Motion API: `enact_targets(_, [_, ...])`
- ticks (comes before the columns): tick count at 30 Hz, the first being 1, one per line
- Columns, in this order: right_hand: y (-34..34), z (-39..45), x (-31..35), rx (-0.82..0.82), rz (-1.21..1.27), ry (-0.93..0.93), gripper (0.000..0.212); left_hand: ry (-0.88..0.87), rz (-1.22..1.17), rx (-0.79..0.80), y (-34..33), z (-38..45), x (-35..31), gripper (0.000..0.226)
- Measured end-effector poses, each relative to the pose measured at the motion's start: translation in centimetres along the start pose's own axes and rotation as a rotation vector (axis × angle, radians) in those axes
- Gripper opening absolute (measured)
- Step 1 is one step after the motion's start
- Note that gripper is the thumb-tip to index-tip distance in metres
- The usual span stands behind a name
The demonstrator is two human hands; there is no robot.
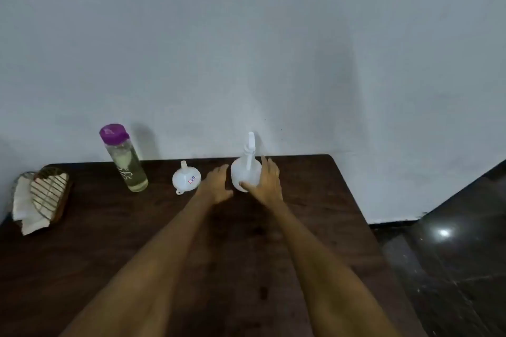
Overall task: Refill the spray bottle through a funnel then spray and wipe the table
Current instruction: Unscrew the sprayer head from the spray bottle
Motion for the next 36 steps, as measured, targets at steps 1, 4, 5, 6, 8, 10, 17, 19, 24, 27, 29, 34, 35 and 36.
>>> enact_targets(1, [-0.1,1.1,0.1,-0.007,0.048,0.010,0.098,-0.031,-0.028,-0.012,0.0,1.2,-0.5,0.080])
enact_targets(4, [-0.8,3.6,-0.3,0.007,0.115,0.015,0.077,-0.108,-0.069,-0.006,-0.5,3.5,-2.2,0.090])
enact_targets(5, [-1.2,4.1,-0.5,-0.007,0.143,0.025,0.063,-0.131,-0.112,-0.010,-0.9,4.1,-2.6,0.089])
enact_targets(6, [-1.5,4.1,-0.5,-0.030,0.182,0.027,0.050,-0.152,-0.150,-0.026,-1.2,4.2,-3.1,0.082])
enact_targets(8, [-2.0,4.0,-0.9,-0.093,0.308,-0.002,0.039,-0.185,-0.176,-0.073,-1.8,3.9,-3.5,0.069])
enact_targets(10, [-2.1,3.2,-1.2,-0.173,0.368,-0.037,0.035,-0.189,-0.164,-0.136,-2.1,2.9,-3.3,0.074])
enact_targets(17, [-1.4,-4.4,-0.7,-0.252,0.407,0.103,0.035,-0.294,-0.088,-0.285,-2.6,-4.5,-3.6,0.073])
enact_targets(19, [-0.7,-7.2,-0.7,-0.265,0.407,0.142,0.035,-0.334,-0.101,-0.307,-2.9,-7.3,-4.1,0.075])
enact_targets(24, [-1.8,-16.4,-2.6,-0.195,0.410,0.161,0.036,-0.345,-0.209,-0.280,-6.8,-16.4,-4.4,0.081])
enact_targets(27, [-2.8,-21.4,-3.9,-0.196,0.414,0.124,0.029,-0.320,-0.252,-0.257,-9.3,-21.5,-4.3,0.074])
enact_targets(29, [-2.8,-23.8,-4.0,-0.183,0.406,0.133,0.028,-0.294,-0.283,-0.256,-10.0,-23.9,-4.2,0.071])
enact_targets(34, [-2.7,-27.3,-3.8,-0.160,0.419,0.154,0.020,-0.207,-0.414,-0.275,-11.2,-26.8,-4.2,0.066])
enact_targets(35, [-2.7,-27.8,-3.8,-0.166,0.405,0.146,0.023,-0.174,-0.463,-0.281,-11.5,-27.1,-4.1,0.063])
enact_targets(36, [-2.6,-28.1,-3.7,-0.173,0.392,0.136,0.027,-0.145,-0.500,-0.285,-11.8,-27.3,-4.0,0.059])
Point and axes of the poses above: each hand's wrist, its own z-axis towards the middle knuckle, its own y-axis out of the back of the hand, x = y × z, the point moved 9 cm from there along z, towards the middle knuckle, and after that the axes turned 1 degree about -z, right-handed, at the moved point
